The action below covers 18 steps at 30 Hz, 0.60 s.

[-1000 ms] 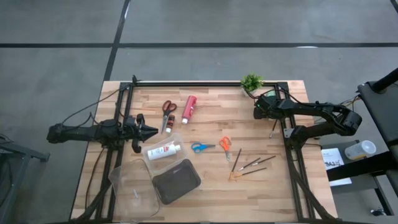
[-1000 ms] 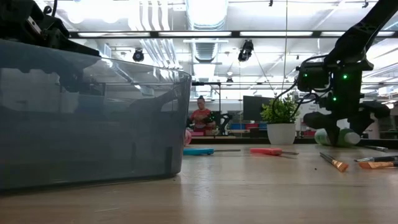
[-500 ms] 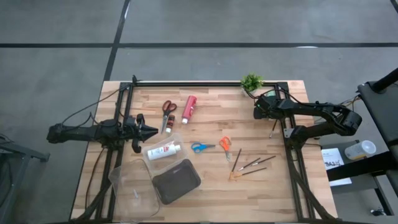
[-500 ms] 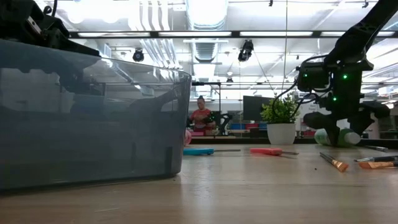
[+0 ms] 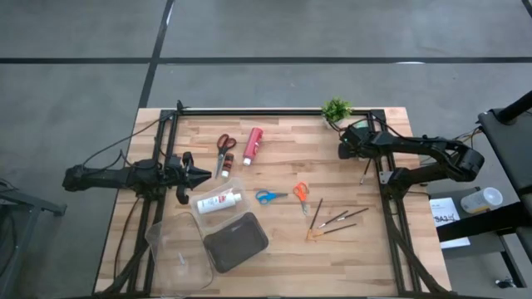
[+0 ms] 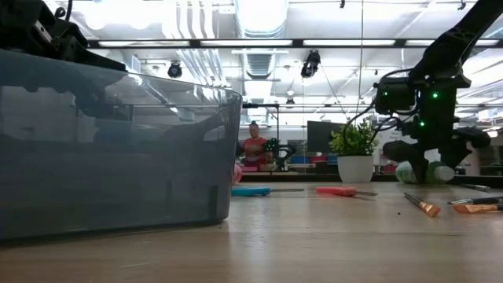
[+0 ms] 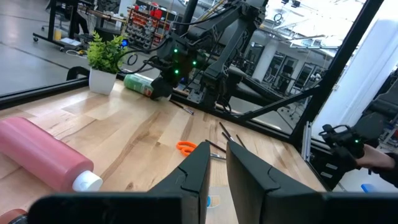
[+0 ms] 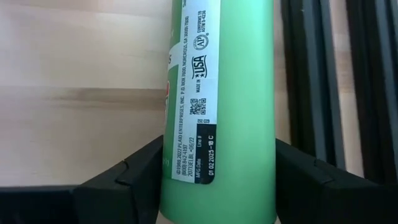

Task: Pick & Place Paint Supplies
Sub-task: Put the green paint bottle into the top transparent bin

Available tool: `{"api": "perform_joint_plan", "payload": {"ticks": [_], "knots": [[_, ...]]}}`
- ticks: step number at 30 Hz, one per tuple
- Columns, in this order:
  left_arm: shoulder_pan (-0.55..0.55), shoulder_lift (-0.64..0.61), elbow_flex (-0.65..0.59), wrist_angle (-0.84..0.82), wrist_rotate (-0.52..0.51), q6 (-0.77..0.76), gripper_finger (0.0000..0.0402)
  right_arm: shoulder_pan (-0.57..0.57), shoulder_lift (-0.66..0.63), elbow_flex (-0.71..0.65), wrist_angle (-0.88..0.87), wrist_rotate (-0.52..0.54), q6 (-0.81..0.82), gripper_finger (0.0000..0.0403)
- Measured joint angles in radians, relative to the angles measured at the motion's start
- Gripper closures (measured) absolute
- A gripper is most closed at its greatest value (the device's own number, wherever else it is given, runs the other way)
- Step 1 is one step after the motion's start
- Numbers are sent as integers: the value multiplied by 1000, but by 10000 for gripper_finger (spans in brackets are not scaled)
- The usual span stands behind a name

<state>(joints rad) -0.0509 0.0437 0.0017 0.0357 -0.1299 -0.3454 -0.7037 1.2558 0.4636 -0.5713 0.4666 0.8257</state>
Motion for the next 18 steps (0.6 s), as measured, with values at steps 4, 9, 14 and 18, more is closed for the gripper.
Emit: {"api": "perform_joint_plan", "payload": {"ticks": [4,9,14,18], "knots": [[0,0,0,0,0,0,340,8,-18,10,0,-9,-18,175],[0,0,0,0,0,0,340,41,-58,19,0,-42,-18,175],[0,0,0,0,0,0,340,84,-109,21,-1,-139,-39,175],[0,0,0,0,0,0,340,135,-146,21,-1,-190,-42,175]]}}
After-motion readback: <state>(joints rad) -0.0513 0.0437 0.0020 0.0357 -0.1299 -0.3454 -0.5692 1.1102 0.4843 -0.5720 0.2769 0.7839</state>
